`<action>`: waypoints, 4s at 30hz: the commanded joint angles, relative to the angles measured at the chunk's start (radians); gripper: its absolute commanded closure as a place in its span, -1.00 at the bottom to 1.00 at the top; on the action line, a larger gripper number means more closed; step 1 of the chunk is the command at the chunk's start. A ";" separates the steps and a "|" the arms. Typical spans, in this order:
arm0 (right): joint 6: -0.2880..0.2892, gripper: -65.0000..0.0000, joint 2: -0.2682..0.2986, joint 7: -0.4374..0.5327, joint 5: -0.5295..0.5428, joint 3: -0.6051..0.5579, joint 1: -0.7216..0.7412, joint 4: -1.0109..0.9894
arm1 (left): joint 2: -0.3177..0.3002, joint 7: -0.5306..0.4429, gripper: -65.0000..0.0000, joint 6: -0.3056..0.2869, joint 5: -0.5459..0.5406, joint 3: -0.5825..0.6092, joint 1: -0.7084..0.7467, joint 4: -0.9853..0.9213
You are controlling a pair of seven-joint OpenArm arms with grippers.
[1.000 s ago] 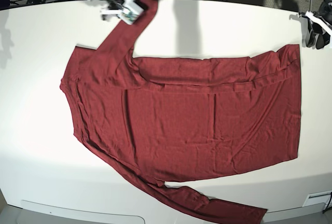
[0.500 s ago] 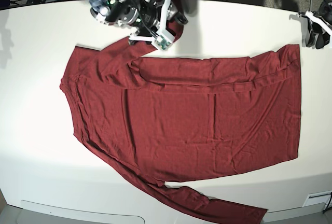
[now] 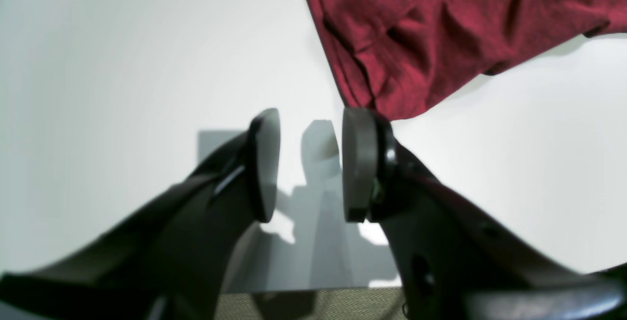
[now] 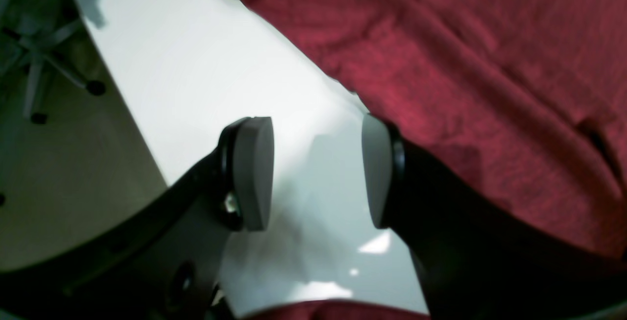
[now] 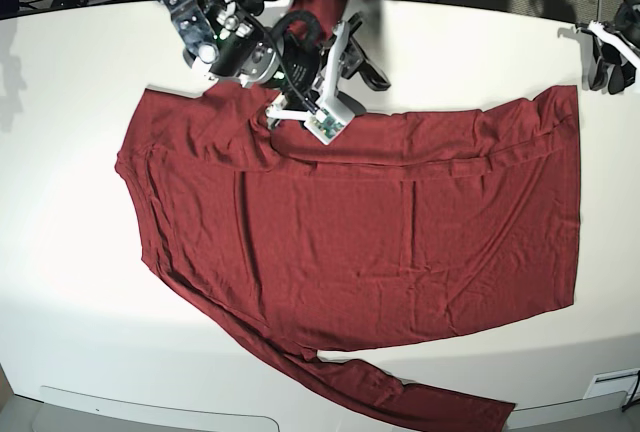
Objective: Fold the T-shirt properly
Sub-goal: 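Grasp the sleeve with the right gripper and lift it, then drag the held sleeve across the shirt body with the right gripper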
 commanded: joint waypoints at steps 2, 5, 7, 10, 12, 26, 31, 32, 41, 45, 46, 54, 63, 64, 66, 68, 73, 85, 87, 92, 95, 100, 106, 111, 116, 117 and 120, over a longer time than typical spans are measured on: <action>0.082 0.13 -0.001 -0.048 0.069 0.001 0.002 0.068 | -0.017 -0.022 0.36 -0.002 -0.011 -0.011 0.006 0.016; 0.104 0.13 0.006 -0.206 0.185 0.001 0.003 0.163 | -0.017 -0.020 0.36 -0.002 -0.011 -0.011 0.005 0.016; 0.104 0.13 0.006 -0.356 0.231 0.001 0.003 0.235 | -0.017 -0.019 0.36 -0.002 -0.011 -0.011 0.005 0.016; 0.104 0.13 0.027 -0.476 0.241 0.001 -0.026 0.301 | -0.017 -0.019 0.36 -0.002 -0.011 -0.011 0.005 0.016; 0.104 0.13 0.063 -0.486 0.241 0.001 -0.063 0.312 | -0.017 -0.019 0.36 -0.002 -0.011 -0.011 0.005 0.016; 0.104 0.23 0.205 -0.623 0.233 0.001 -0.158 0.323 | -0.017 -0.019 0.36 -0.002 -0.011 -0.011 0.005 0.016; 0.104 0.91 0.205 -0.621 0.209 0.001 -0.158 0.323 | -0.017 -0.019 0.36 -0.002 -0.011 -0.011 0.005 0.016; 0.104 1.00 0.205 -0.621 0.176 0.001 -0.158 0.323 | -0.017 -0.019 0.36 -0.002 -0.011 -0.011 0.005 0.016; 0.104 1.00 0.205 -0.542 -0.073 0.001 -0.158 0.322 | -0.017 -0.020 0.36 -0.002 -0.011 -0.011 0.005 0.016; 0.104 1.00 0.205 -0.523 -0.160 0.001 -0.158 0.312 | -0.017 -0.020 0.36 -0.002 -0.011 -0.011 0.005 0.016; 0.103 1.00 0.205 -0.505 -0.175 0.001 -0.158 0.302 | -0.017 -0.020 0.36 -0.002 -0.011 -0.011 0.005 0.016; 0.087 1.00 0.201 -0.305 -0.190 0.001 -0.157 0.105 | -0.017 -0.020 0.36 -0.002 -0.011 -0.011 0.005 0.016; 0.069 1.00 0.114 -0.152 -0.190 0.001 -0.076 -0.048 | -0.016 -0.015 0.36 -0.002 -0.011 -0.011 0.005 0.016; 0.069 1.00 0.097 -0.142 -0.190 0.001 -0.057 -0.063 | -0.017 -0.015 0.36 -0.002 -0.011 -0.011 0.006 0.016; 0.067 1.00 0.059 -0.128 -0.190 0.001 -0.016 -0.099 | -0.017 -0.015 0.36 -0.002 -0.011 -0.011 0.006 0.016; 0.067 1.00 0.020 -0.127 -0.190 0.001 0.028 -0.144 | -0.017 -0.015 0.36 -0.002 -0.011 -0.011 0.006 0.016; 0.067 1.00 -0.067 -0.110 -0.190 0.001 0.122 -0.282 | -0.017 0.000 0.36 -0.002 -0.011 -0.011 0.006 0.016; 0.019 1.00 -0.145 0.013 -0.047 0.002 0.175 -0.366 | -0.017 0.000 0.36 -0.002 -0.012 -0.011 0.005 0.016; -0.002 1.00 -0.147 0.019 -0.047 0.002 0.175 -0.366 | -0.017 0.000 0.36 -0.002 -0.021 -0.011 0.006 0.016; -0.004 1.00 -0.147 0.023 -0.055 0.002 0.175 -0.366 | -0.013 0.063 0.36 -0.055 -0.225 -0.009 0.036 0.028; -0.004 1.00 -0.147 0.023 -0.055 0.002 0.175 -0.366 | 0.003 0.098 0.36 -0.055 -0.329 -0.009 0.063 0.055; -0.004 1.00 -0.147 0.022 -0.055 0.002 0.175 -0.366 | 0.041 0.177 0.36 -0.055 -0.371 0.018 0.069 0.090; 0.075 0.85 -0.147 0.006 -0.051 0.002 0.179 -0.362 | 0.064 0.179 0.36 -0.055 -0.370 0.038 0.069 0.090; 0.084 0.26 -0.146 -0.068 0.062 0.002 0.187 -0.301 | 0.063 0.180 0.36 -0.055 -0.317 0.038 0.069 0.090; 0.099 0.26 -0.147 -0.278 0.106 0.002 0.186 -0.170 | 0.064 0.180 0.36 -0.055 -0.272 0.038 0.069 0.090; 0.098 0.26 -0.147 -0.342 0.109 0.002 0.186 -0.149 | 0.064 0.179 0.36 -0.055 -0.272 0.038 0.069 0.090; 0.098 0.26 -0.146 -0.496 0.175 0.002 0.186 -0.113 | 0.064 0.177 0.36 -0.055 -0.272 0.038 0.069 0.090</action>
